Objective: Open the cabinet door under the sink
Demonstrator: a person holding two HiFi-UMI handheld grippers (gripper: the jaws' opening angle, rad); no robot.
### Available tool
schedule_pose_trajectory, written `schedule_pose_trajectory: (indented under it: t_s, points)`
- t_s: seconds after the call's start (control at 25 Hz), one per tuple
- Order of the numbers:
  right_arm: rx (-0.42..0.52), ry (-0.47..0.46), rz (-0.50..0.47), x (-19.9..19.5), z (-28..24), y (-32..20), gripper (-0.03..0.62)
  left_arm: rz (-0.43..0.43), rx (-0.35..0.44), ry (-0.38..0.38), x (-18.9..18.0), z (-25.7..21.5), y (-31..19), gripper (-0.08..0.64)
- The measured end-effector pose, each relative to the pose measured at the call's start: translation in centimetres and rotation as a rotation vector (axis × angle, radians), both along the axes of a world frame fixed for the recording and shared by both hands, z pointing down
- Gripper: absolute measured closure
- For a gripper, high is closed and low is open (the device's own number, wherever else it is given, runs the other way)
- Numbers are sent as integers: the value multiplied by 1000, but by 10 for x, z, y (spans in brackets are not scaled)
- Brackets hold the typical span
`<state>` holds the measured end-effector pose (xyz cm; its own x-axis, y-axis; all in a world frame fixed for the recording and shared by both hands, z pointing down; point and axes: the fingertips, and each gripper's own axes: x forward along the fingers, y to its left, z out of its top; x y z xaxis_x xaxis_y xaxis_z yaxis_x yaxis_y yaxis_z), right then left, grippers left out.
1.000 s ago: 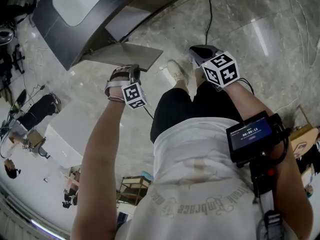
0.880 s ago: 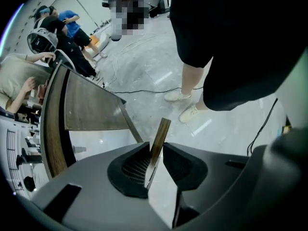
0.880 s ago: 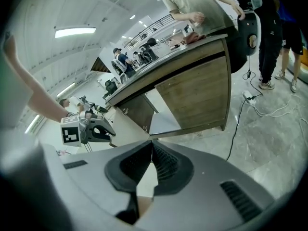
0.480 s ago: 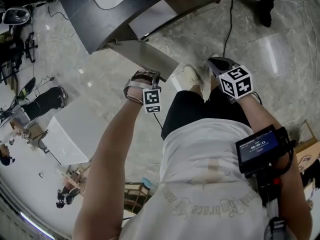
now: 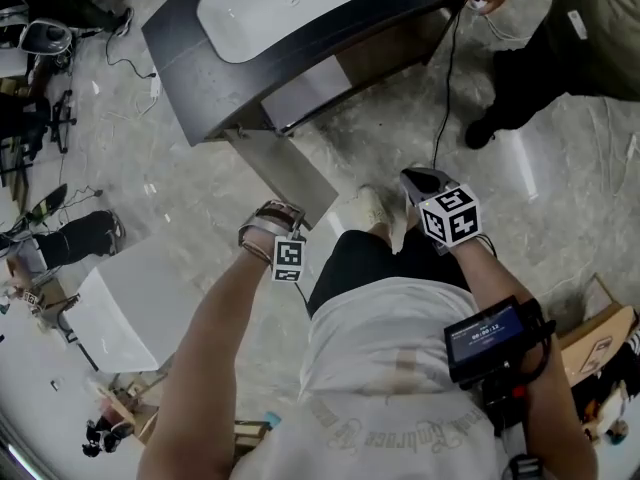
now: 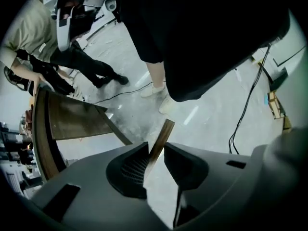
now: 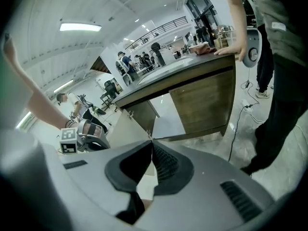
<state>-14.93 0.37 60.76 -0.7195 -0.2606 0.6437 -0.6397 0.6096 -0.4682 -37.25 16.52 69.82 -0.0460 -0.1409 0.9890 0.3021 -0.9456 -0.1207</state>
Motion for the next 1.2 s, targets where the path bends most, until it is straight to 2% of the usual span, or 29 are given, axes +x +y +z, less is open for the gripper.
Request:
schedule_pose_trajectory:
  t_s: [0.2, 0.36, 0.52, 0.64, 0.84, 1.2]
  points:
    - [23, 10, 11, -4, -12, 2, 578, 111, -33, -53, -27, -1, 25, 460]
    - [38, 11, 23, -9, -19, 3, 578, 146, -53, -93, -46, -4, 42, 459]
    - [44, 16, 47, 2, -27, 2, 578, 181, -62, -119, -50, 1, 52, 455]
    - [78, 23, 62, 16, -30, -20, 578, 172, -53, -144, -54, 7, 36, 448]
    - [72, 24, 94, 22, -43, -25, 578, 189, -136, -292, -90, 2, 58, 426]
    - [95, 35, 129, 29, -48, -31, 577, 180, -160, -309, -103, 5, 64, 417]
